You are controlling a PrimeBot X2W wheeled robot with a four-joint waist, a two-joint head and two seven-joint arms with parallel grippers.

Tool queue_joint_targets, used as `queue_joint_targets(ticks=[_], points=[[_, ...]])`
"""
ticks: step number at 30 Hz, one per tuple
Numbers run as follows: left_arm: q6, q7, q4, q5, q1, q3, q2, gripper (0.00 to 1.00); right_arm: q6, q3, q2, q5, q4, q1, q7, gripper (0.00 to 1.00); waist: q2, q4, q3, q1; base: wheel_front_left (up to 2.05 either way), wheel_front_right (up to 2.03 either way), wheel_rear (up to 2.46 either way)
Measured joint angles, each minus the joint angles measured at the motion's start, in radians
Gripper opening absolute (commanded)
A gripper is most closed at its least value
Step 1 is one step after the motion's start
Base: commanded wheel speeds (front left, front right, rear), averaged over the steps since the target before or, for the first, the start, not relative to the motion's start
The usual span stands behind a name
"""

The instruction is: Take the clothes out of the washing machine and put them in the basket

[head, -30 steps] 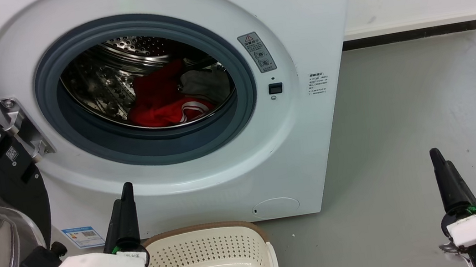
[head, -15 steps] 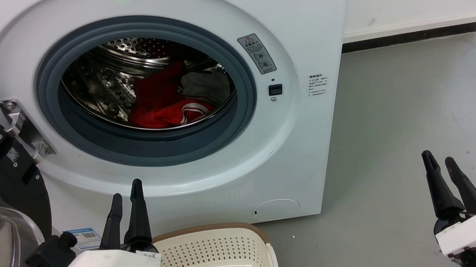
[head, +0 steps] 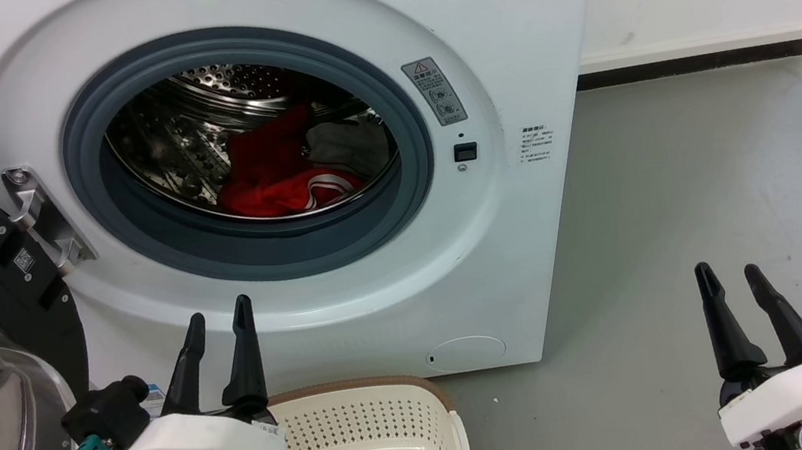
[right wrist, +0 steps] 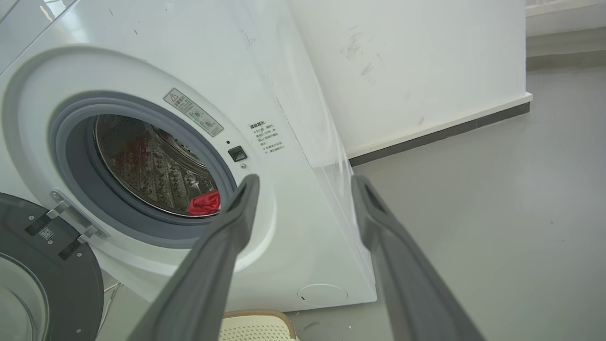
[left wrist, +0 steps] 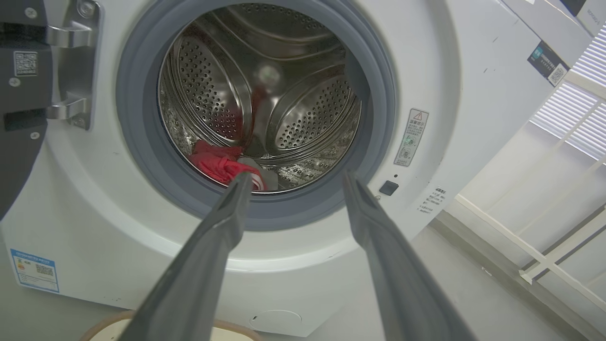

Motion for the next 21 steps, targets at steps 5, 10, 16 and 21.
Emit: queue_joint_targets(ticks=[5,10,16,21], points=[[0.007,-0.012,0.003,0.061,-0.001,-0.010,0.010,1.00,0.000,0.004,0.000,-0.064,-0.009,0.002,0.000,1.00,0.0000,0.003,-0.002,0.0000,0.00,0.00,0.00],[0.019,-0.027,0.010,0.117,-0.002,-0.021,0.014,1.00,0.000,0.003,0.000,-0.129,-0.020,0.005,0.000,1.00,0.0001,0.005,-0.003,-0.0001,0.00,0.00,0.00],[0.033,-0.041,0.019,0.180,-0.004,-0.032,0.021,1.00,0.000,0.003,0.000,-0.210,-0.029,0.017,0.001,1.00,0.0000,0.008,-0.002,0.0000,0.00,0.00,0.00],[0.042,-0.053,0.021,0.228,-0.007,-0.039,0.026,1.00,0.000,0.001,0.000,-0.261,-0.035,0.019,0.001,1.00,0.0000,0.011,-0.002,-0.0001,0.00,0.00,0.00]])
